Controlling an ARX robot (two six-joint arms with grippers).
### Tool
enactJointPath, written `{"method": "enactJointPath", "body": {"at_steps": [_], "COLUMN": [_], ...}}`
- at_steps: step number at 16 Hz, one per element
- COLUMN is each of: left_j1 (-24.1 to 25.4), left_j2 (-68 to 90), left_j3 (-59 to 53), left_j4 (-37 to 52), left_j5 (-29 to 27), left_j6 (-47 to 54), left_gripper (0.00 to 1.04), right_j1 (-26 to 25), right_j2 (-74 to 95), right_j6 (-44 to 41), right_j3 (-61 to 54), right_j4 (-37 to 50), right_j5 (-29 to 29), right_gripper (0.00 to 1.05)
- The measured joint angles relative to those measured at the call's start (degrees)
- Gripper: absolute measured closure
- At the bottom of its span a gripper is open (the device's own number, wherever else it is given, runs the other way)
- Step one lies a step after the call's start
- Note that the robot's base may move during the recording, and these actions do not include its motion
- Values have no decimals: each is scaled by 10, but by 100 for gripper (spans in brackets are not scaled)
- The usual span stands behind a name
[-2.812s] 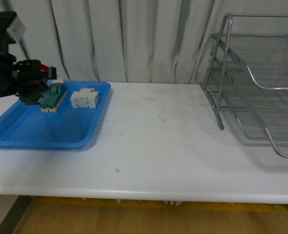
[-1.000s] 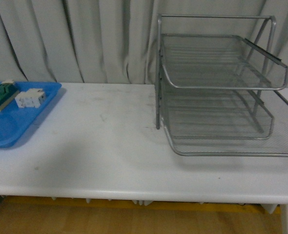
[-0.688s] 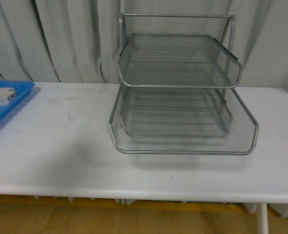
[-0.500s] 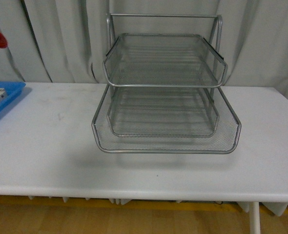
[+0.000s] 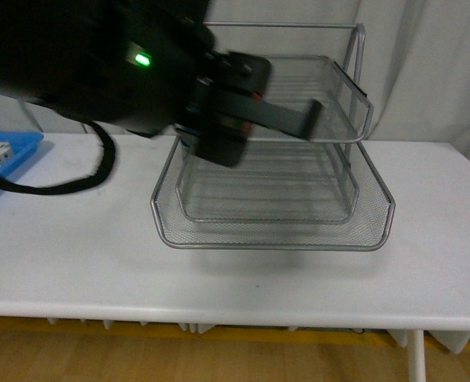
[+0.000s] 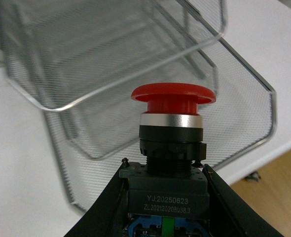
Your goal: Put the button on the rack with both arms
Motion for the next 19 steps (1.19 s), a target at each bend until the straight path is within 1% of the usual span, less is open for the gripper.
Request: {"method": "enactJointPath", "body": {"at_steps": [3, 6, 7, 10, 14, 19], "left_j1": [-28, -30, -27, -22, -7, 16], "left_j2": [100, 179, 205, 293, 348, 394], "left_j3": [92, 189, 220, 331, 375, 432], "left_j4": [-46, -99, -115, -181, -234, -246], "left_j5": [21, 36, 52, 35, 20, 5], "left_j6": [14, 16, 10, 10, 10, -17], "left_gripper": [69, 69, 69, 69, 69, 69], "right_j1": [0, 0, 0, 0, 0, 0], "right_j2": [0, 0, 0, 0, 0, 0], "right_j6": [0, 0, 0, 0, 0, 0], "right_j3": [0, 0, 0, 0, 0, 0], "right_j4": [0, 0, 0, 0, 0, 0], "right_j5": [0, 0, 0, 0, 0, 0], "right_gripper": [6, 6, 6, 6, 6, 6]}}
